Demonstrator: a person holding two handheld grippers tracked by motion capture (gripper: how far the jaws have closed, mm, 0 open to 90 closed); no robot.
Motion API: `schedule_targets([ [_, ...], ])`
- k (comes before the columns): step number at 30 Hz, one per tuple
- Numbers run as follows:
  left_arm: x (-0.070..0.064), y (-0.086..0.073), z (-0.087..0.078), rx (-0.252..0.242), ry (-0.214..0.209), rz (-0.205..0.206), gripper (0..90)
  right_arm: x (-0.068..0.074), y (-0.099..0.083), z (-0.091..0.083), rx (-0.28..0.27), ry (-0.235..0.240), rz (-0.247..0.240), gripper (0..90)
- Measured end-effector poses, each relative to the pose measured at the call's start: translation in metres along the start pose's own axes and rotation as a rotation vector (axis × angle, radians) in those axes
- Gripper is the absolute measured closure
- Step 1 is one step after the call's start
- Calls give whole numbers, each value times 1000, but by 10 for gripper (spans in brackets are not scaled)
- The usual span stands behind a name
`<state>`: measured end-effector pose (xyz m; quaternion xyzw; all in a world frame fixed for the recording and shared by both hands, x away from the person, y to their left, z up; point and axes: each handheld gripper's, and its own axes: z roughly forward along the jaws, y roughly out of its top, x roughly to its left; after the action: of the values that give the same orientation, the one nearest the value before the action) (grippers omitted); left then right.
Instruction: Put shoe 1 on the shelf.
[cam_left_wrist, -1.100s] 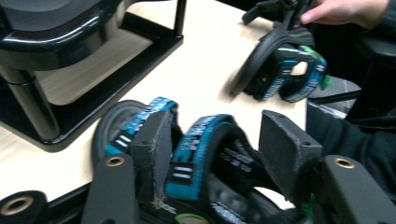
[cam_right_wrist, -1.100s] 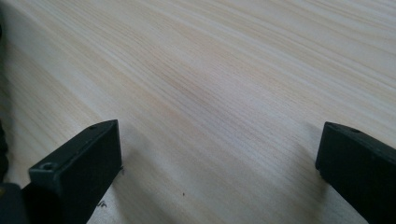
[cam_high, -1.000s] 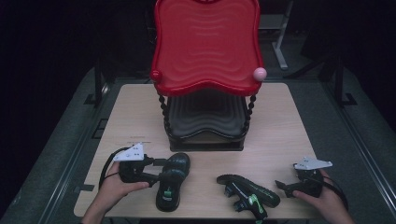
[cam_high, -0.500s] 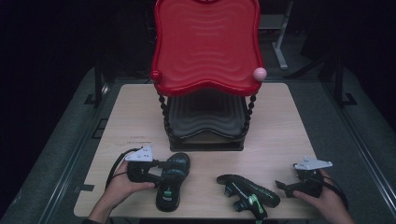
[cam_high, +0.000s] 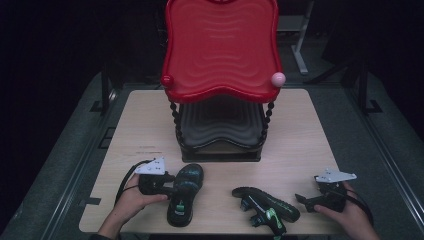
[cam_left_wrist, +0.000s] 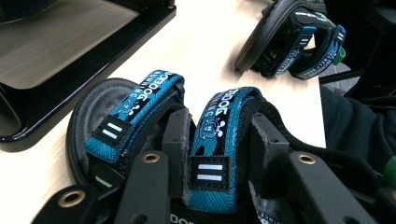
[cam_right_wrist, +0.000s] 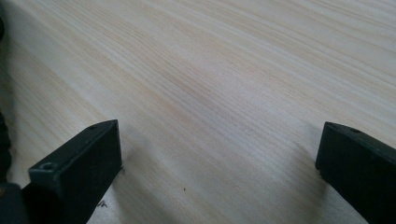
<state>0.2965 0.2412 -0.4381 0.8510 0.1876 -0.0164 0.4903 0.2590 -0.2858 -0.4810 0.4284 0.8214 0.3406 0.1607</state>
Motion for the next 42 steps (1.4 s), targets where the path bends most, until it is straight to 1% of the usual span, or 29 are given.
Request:
schedule_targets([
  [4,1,-1,-1,-13,-7,-1,660,0,0,0,1,0,1,0],
  [9,1,-1,-3,-24,-5,-4,665,0,0,0,1,0,1,0],
  [19,-1,1,-5,-17,-3,-5,669,0,0,0,1,1,1,0],
  [23,-2,3,-7,-23,-4,-8,669,0,0,0,1,1,0,0],
  [25,-4,6,-9,-41,-9,-9,669,0,0,-1,1,1,0,0],
  [30,-8,16,-15,-73,-18,1,669,0,0,-1,1,1,0,0],
  [31,-8,16,-15,-73,-18,1,669,0,0,-1,1,1,0,0],
  [32,-10,21,-17,-85,-19,6,669,0,0,-1,1,1,0,0],
  [36,-13,31,-22,-100,-26,13,669,0,0,-1,1,1,0,0],
  [37,-13,31,-22,-100,-26,13,669,0,0,-1,1,1,0,0],
  [39,-16,38,-25,-122,-43,19,670,0,0,-1,1,1,0,0],
  [42,-18,45,-29,-133,-60,26,670,0,0,-1,1,1,0,0],
])
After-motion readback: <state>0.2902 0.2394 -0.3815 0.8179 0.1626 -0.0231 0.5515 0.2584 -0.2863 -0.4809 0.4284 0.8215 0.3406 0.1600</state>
